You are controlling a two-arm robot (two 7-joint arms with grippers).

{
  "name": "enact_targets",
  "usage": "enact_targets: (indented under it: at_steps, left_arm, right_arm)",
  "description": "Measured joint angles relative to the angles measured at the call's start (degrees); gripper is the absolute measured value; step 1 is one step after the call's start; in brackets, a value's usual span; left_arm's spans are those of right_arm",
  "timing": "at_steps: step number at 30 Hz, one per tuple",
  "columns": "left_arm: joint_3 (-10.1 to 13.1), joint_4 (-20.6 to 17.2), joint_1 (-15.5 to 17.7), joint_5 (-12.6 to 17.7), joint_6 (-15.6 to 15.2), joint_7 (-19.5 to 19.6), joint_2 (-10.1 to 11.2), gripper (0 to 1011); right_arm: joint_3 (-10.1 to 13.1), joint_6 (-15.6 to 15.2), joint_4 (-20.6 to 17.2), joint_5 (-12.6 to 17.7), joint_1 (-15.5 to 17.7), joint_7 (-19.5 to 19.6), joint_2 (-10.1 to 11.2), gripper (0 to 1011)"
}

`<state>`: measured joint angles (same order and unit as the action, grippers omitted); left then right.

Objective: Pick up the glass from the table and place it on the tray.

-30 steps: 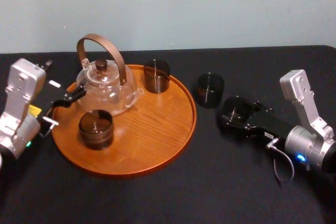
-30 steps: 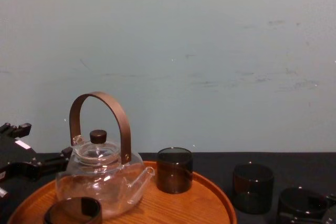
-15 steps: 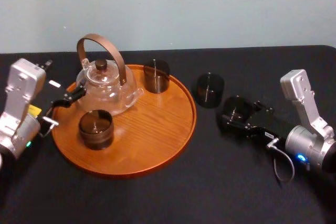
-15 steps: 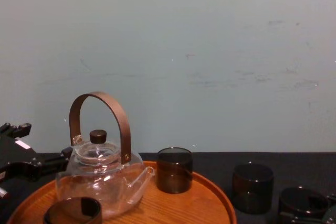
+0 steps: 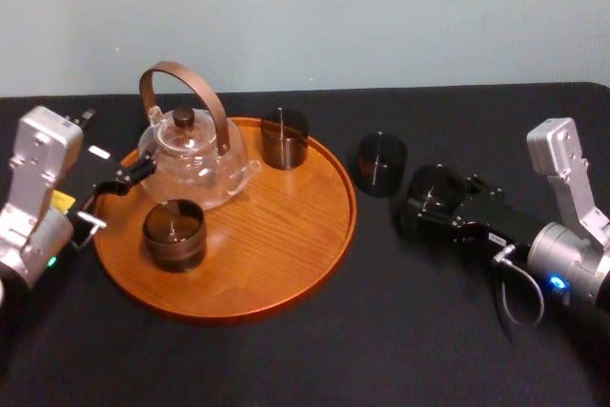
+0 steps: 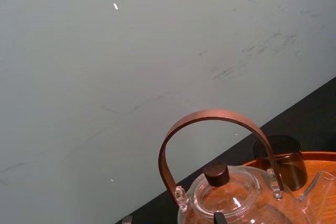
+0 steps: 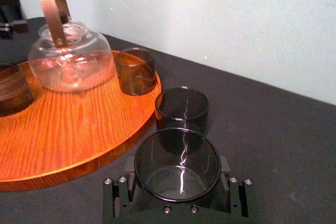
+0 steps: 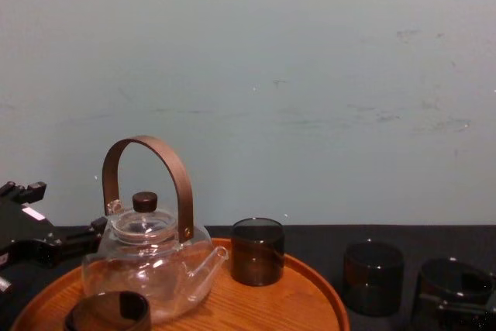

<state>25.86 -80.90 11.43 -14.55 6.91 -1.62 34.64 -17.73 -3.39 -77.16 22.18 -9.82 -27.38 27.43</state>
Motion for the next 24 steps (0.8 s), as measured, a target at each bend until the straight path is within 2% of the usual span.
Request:
enact_targets:
  at_steps: [14,24]
  left_arm:
    - [0.0,0.0,0.0,0.0,0.0,0.0,0.0,1001]
    - [0.0,0.0,0.0,0.0,-0.01,0.0,0.0,1001]
  right_arm:
    - [-0.44,0.04,-8.49,0.14,3.0,0.15,2.36,904]
    - [-1.4,0.03,-10.83,0.16,3.51,-0.11,2.86,904]
